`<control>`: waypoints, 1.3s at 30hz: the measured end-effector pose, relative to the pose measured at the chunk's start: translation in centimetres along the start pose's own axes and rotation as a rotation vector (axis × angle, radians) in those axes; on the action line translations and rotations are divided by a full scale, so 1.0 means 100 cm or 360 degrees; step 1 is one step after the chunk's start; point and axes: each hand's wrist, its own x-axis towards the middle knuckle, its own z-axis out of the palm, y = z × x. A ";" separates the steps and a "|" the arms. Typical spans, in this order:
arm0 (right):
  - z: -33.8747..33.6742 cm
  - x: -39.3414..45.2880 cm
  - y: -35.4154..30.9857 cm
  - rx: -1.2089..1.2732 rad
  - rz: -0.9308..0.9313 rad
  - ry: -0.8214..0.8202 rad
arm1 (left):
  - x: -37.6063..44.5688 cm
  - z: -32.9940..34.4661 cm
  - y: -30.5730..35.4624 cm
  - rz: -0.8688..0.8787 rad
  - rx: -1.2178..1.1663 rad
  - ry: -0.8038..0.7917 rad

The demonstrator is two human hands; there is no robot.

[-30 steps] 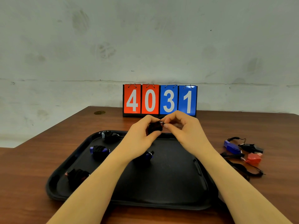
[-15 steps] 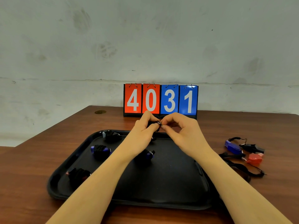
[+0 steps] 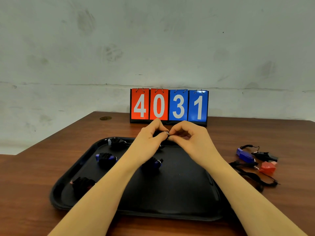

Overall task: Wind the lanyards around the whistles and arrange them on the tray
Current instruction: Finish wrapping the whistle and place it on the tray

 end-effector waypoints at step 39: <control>0.002 -0.002 -0.003 0.0110 -0.0126 0.0024 | 0.001 0.000 0.005 -0.0221 -0.0237 -0.0016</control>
